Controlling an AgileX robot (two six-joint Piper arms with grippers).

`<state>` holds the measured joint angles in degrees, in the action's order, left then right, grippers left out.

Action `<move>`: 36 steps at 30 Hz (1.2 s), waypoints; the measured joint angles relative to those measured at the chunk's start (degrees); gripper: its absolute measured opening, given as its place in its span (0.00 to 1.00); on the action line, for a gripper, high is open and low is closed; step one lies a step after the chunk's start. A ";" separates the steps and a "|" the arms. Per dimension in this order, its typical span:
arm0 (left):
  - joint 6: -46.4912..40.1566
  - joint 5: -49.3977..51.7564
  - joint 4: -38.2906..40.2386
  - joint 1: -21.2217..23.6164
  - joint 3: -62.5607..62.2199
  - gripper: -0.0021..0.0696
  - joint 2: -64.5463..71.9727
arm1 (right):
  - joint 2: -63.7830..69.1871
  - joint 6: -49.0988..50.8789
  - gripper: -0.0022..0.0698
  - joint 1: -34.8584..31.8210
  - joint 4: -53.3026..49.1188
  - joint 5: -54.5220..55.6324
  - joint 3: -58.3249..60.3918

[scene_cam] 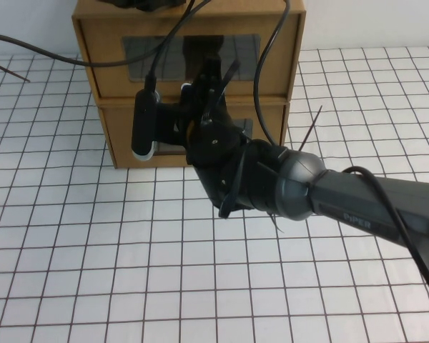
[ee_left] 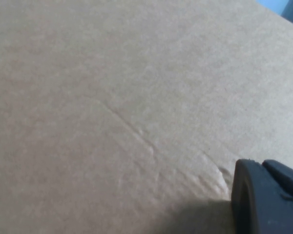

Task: Open the shoe box
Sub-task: 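Pull the top drawer of the cardboard box fully open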

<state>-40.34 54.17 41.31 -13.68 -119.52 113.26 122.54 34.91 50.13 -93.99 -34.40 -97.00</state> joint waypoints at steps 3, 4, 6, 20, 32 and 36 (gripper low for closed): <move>0.19 0.13 0.00 0.00 0.00 0.02 0.00 | -0.12 -0.53 0.05 0.10 1.29 0.00 0.00; 0.19 0.13 0.00 0.00 0.00 0.02 0.00 | -0.41 -0.96 0.05 0.22 2.00 0.00 0.00; 0.19 0.27 0.00 0.00 0.00 0.02 0.00 | -0.93 -2.29 0.05 0.47 3.70 0.00 0.00; 0.34 0.53 0.13 0.00 0.00 0.02 0.00 | -6.13 -11.89 0.05 4.92 16.40 -5.10 3.17; 0.34 0.53 0.17 0.00 0.00 0.02 0.00 | -19.07 -8.59 0.05 13.81 18.21 -8.86 20.82; 0.59 0.57 0.17 0.00 0.00 0.02 0.00 | -23.31 -6.90 0.05 17.97 21.63 -11.43 26.05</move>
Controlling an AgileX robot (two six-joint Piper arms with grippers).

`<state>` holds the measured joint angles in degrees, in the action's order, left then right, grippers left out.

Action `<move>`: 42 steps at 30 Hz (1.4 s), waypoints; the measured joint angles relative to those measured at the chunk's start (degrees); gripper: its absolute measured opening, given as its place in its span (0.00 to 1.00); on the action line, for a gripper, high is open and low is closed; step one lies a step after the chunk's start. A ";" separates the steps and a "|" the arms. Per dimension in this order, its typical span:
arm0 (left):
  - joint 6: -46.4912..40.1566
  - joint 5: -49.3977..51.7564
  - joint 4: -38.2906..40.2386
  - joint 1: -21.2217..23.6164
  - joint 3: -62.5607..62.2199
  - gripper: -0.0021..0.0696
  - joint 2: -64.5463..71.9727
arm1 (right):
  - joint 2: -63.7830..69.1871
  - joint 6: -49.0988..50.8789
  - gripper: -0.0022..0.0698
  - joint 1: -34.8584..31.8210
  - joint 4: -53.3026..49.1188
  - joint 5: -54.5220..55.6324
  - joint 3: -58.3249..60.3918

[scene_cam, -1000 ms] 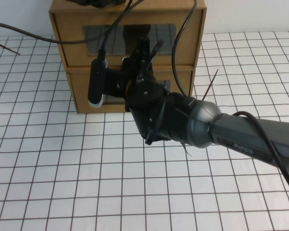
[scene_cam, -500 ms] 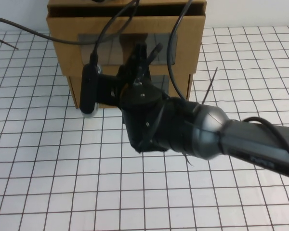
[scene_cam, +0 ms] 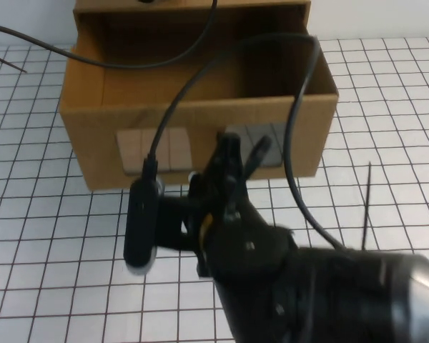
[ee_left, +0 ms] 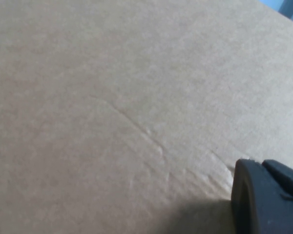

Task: Open the shoe box
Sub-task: 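Pull the top drawer of the cardboard box fully open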

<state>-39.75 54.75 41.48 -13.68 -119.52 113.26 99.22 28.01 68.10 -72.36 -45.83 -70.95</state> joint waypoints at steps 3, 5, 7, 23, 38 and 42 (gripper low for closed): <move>0.00 0.00 0.00 0.00 0.00 0.02 0.00 | -2.27 1.09 0.05 2.86 1.63 -1.42 2.39; 0.11 0.00 0.00 0.00 0.00 0.02 0.00 | -3.09 1.74 0.05 4.30 2.86 -1.96 3.26; 0.22 0.00 0.00 0.00 0.00 0.02 0.00 | -3.37 3.42 0.05 4.97 3.39 -2.22 3.57; 1.84 7.32 -0.79 0.00 -6.22 0.02 -3.31 | -15.33 7.31 0.28 11.73 14.86 -7.67 3.56; 5.51 12.58 -11.63 0.00 -1.49 0.02 -19.73 | -31.60 4.27 0.04 -14.12 22.76 -18.33 -3.20; 4.93 5.99 -13.22 0.00 12.29 0.02 -29.90 | -36.46 -1.07 0.02 -27.15 30.99 -16.51 -3.08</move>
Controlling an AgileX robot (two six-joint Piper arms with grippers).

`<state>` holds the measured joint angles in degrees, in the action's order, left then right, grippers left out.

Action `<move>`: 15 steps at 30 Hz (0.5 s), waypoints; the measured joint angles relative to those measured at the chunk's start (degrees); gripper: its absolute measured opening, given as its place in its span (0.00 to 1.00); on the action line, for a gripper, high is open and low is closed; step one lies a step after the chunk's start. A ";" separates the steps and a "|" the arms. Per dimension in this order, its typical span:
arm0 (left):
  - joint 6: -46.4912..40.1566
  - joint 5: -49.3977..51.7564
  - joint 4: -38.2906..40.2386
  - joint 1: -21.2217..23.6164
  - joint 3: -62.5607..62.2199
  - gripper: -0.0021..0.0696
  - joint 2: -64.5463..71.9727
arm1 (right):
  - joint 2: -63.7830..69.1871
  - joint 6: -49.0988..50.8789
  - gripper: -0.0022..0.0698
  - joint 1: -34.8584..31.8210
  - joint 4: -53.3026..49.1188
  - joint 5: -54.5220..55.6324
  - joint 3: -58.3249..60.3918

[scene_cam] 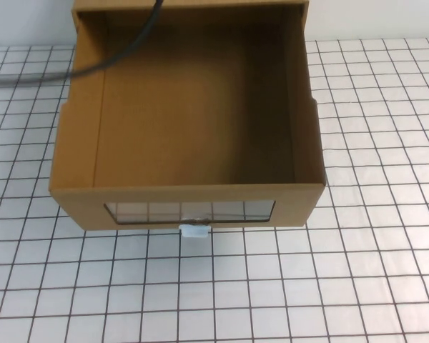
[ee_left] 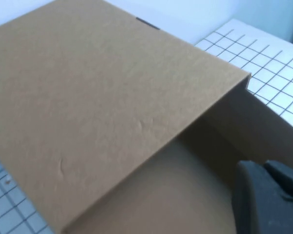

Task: Open the shoe box
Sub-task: 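Pull the top drawer of the cardboard box fully open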

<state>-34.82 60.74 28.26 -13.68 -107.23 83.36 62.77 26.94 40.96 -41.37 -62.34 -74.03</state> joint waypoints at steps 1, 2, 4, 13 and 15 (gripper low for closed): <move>-0.15 -2.00 -0.14 0.00 3.61 0.02 -2.30 | -1.03 -0.82 0.02 -2.52 1.87 0.81 0.38; -0.55 -4.65 -0.25 0.00 8.30 0.02 -5.26 | -2.45 -1.60 0.02 -5.49 3.58 2.08 1.14; -1.85 -10.36 -0.11 0.00 18.04 0.02 -11.33 | -5.18 -2.83 0.02 -10.72 6.66 5.01 3.55; -7.36 -40.10 6.66 0.00 56.55 0.02 -38.45 | -19.21 -4.01 0.01 -19.93 19.52 19.48 22.58; -8.25 -44.65 7.50 0.00 63.49 0.02 -43.96 | -22.23 -4.01 0.01 -19.93 21.49 23.76 28.27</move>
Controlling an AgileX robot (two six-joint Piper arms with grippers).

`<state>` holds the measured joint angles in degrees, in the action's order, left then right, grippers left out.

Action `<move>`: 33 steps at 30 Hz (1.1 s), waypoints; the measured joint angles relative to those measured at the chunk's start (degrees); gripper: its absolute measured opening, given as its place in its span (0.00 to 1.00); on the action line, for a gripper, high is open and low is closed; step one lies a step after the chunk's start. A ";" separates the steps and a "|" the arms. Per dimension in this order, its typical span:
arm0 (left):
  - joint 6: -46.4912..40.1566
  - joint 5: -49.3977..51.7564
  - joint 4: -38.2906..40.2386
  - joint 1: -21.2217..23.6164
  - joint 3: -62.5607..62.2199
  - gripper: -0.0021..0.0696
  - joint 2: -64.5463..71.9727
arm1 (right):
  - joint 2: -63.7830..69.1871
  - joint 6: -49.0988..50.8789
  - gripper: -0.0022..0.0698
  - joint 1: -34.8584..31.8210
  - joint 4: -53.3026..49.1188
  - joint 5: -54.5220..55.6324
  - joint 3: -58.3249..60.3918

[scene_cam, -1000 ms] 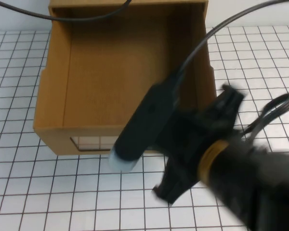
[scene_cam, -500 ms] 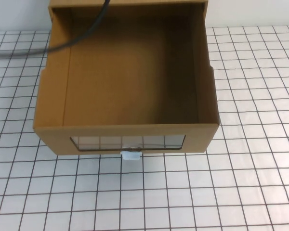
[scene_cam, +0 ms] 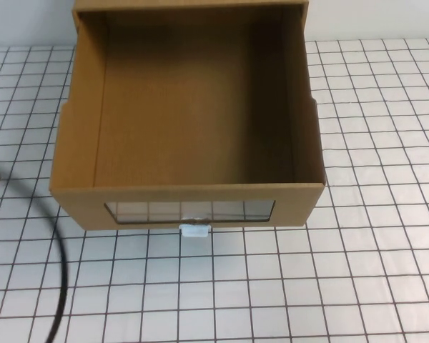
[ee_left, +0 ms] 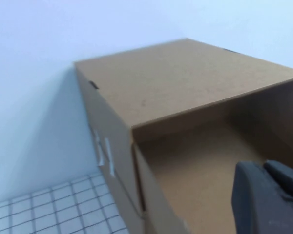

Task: Open the shoe box
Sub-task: 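Pull the top drawer of the cardboard box fully open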

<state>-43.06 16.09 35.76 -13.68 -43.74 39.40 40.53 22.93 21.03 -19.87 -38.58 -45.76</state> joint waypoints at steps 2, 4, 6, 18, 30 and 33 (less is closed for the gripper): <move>-0.27 -3.23 0.56 0.00 5.56 0.02 -6.06 | -2.74 0.00 0.01 0.00 1.68 4.65 5.72; -0.55 -4.79 0.77 0.00 11.04 0.02 -12.32 | -5.89 0.00 0.01 0.00 3.51 9.26 10.76; -0.63 -5.18 0.89 0.00 15.67 0.02 -17.75 | -8.98 0.00 0.01 0.00 5.68 14.52 16.03; -0.16 -5.47 5.79 0.00 39.04 0.02 -37.53 | -15.98 0.00 0.01 0.00 13.02 30.80 28.69; -0.16 -9.81 6.25 0.00 45.22 0.02 -37.51 | -16.01 0.00 0.01 0.00 13.21 33.05 28.79; -0.16 -9.58 6.25 0.00 45.22 0.02 -37.51 | -16.01 0.00 0.01 0.00 13.21 33.05 28.79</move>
<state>-43.22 6.51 42.01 -13.68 1.48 1.90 24.52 22.93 21.03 -6.66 -5.53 -16.98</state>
